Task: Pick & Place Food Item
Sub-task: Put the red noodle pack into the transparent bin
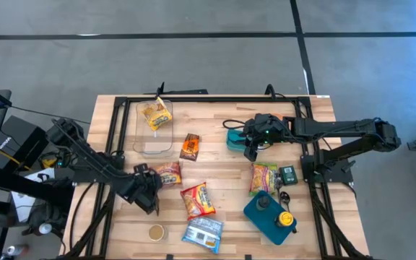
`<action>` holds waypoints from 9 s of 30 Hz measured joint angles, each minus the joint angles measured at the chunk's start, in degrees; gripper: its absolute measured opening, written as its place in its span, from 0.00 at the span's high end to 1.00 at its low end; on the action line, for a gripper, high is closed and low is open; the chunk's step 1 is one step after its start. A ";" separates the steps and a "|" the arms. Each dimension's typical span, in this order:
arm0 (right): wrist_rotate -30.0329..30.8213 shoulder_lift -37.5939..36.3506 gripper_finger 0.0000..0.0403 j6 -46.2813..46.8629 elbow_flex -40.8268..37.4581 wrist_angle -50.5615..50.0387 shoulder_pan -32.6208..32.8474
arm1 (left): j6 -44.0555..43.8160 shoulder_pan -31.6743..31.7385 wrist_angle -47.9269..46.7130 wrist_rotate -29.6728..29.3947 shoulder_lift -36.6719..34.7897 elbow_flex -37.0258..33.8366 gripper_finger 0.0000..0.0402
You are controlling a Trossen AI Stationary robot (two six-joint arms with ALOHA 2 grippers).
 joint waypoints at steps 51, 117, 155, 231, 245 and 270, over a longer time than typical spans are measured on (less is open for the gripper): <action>0.02 0.02 0.71 0.02 0.00 -0.02 0.00 | 0.57 0.50 7.81 -1.89 -7.19 -5.49 1.00; 0.00 0.02 0.71 0.60 0.00 -0.13 0.00 | -17.96 0.44 -9.93 5.67 -21.12 -5.45 1.00; 0.02 0.02 0.71 1.03 0.00 0.02 0.00 | -18.99 0.50 3.41 13.56 -35.24 -21.97 0.66; 0.02 0.02 0.71 1.05 0.00 0.09 0.00 | -15.79 0.50 19.72 11.22 -42.54 -31.44 1.00; 0.02 0.02 0.71 1.03 0.00 0.09 -0.02 | -9.44 0.50 23.75 7.84 -42.54 -31.44 1.00; 0.02 0.02 0.71 0.93 0.00 0.09 -0.02 | 21.74 0.50 51.39 -5.65 -42.54 -31.37 1.00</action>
